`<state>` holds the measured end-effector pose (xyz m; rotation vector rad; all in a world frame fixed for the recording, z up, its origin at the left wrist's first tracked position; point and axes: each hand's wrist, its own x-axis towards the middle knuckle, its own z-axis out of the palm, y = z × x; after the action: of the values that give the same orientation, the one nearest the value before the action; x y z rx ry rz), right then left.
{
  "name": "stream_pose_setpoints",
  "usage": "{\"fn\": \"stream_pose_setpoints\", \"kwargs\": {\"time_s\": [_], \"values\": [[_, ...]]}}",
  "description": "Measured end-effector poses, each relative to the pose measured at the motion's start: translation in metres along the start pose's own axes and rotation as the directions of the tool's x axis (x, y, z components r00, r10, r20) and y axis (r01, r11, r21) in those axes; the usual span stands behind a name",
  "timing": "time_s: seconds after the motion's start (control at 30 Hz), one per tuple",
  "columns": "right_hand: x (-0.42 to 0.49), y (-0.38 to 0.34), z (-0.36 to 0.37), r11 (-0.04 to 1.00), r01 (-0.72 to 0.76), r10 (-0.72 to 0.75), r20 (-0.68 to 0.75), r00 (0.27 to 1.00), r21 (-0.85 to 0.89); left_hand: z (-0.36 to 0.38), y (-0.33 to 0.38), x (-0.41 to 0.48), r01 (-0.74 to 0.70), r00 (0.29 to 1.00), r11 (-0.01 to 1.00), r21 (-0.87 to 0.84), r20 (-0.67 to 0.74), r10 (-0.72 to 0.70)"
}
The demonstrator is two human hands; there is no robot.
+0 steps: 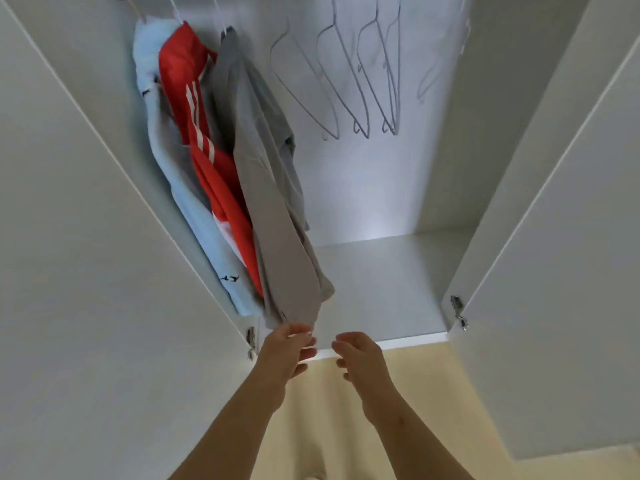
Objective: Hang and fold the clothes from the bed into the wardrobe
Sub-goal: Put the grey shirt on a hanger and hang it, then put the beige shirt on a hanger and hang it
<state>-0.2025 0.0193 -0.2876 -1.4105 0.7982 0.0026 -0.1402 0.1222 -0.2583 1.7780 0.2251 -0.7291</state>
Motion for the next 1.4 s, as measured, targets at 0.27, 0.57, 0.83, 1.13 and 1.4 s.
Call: {"fn": "stream_pose_setpoints", "kwargs": {"time_s": [0.27,0.57,0.83,1.13,1.4], "values": [[-0.076,0.068,-0.024,0.984,-0.059,0.1,-0.249,0.963,0.168,0.021,-0.055,-0.046,0.027,0.969,0.986,0.162,0.24,-0.066],[-0.212,0.185,-0.02,0.84,-0.152,0.452,-0.517,0.727,0.52,0.017,-0.148,-0.119,0.028,0.83,0.926,0.376,0.507,-0.231],[-0.311,0.248,-0.027,0.766,-0.123,0.57,-0.579,0.582,0.631,0.043,-0.222,-0.196,-0.104,0.667,0.827,0.553,0.655,-0.355],[-0.434,0.319,-0.056,0.655,0.1,0.632,-0.616,0.47,0.749,0.099,-0.292,-0.309,-0.367,0.576,0.694,0.619,0.738,-0.353],[-0.618,0.422,-0.099,0.542,0.375,0.737,-0.64,0.218,0.752,0.161,-0.406,-0.481,-0.517,0.407,0.621,0.59,0.807,-0.428]]}}
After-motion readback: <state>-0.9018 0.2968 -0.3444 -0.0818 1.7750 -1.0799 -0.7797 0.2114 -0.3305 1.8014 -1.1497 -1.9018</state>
